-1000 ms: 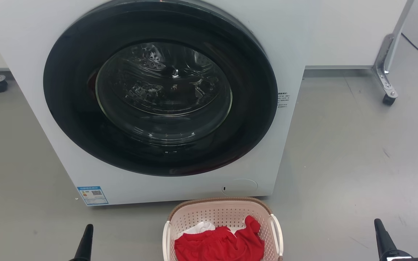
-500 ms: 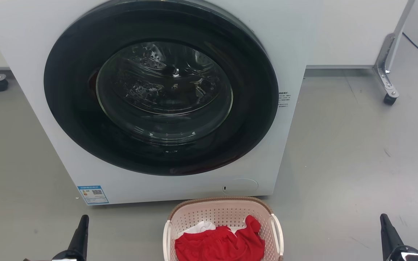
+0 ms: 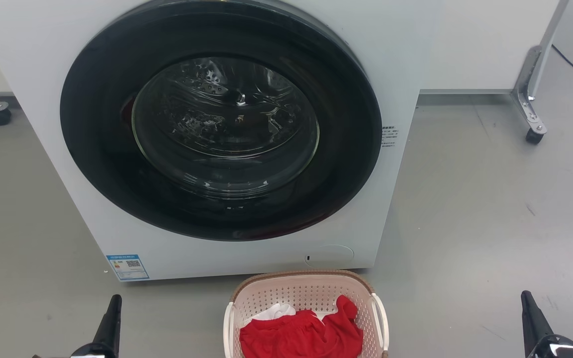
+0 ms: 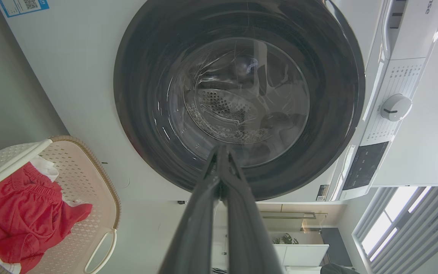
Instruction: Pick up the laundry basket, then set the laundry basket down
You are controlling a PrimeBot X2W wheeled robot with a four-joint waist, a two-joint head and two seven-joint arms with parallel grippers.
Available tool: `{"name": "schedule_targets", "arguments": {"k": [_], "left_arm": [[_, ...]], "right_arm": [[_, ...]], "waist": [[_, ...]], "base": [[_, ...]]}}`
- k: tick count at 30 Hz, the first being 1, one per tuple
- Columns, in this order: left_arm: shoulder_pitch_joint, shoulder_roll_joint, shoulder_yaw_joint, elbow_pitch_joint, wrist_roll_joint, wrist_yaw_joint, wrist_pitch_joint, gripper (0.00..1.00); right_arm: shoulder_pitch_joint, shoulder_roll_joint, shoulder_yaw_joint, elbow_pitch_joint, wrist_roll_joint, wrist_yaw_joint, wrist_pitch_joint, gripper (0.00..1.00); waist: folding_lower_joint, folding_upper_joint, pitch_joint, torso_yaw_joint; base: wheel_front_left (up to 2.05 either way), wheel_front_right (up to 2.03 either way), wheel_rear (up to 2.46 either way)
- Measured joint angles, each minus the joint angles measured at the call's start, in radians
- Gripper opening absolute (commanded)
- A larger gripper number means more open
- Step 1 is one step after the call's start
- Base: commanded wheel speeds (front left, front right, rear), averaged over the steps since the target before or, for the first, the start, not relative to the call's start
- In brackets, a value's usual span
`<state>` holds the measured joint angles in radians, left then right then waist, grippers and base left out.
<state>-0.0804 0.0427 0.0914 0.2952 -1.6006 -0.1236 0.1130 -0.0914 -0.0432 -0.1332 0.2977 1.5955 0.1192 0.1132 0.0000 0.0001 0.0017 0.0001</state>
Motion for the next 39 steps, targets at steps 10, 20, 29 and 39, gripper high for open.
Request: {"name": "schedule_targets", "arguments": {"k": [10,20,29,39], "left_arm": [[0.0,0.0,0.0,0.0,0.0,0.0,0.0,0.0],[0.0,0.0,0.0,0.0,0.0,0.0,0.0,0.0],[0.0,0.0,0.0,0.0,0.0,0.0,0.0,0.0],[0.0,0.0,0.0,0.0,0.0,0.0,0.0,0.0]], "right_arm": [[0.0,0.0,0.0,0.0,0.0,0.0,0.0,0.0],[0.0,0.0,0.0,0.0,0.0,0.0,0.0,0.0],[0.0,0.0,0.0,0.0,0.0,0.0,0.0,0.0],[0.0,0.0,0.0,0.0,0.0,0.0,0.0,0.0]], "waist": [[0.0,0.0,0.0,0.0],[0.0,0.0,0.0,0.0],[0.0,0.0,0.0,0.0],[0.0,0.0,0.0,0.0]], "base": [[0.0,0.0,0.0],[0.0,0.0,0.0],[0.0,0.0,0.0],[0.0,0.0,0.0]]}}
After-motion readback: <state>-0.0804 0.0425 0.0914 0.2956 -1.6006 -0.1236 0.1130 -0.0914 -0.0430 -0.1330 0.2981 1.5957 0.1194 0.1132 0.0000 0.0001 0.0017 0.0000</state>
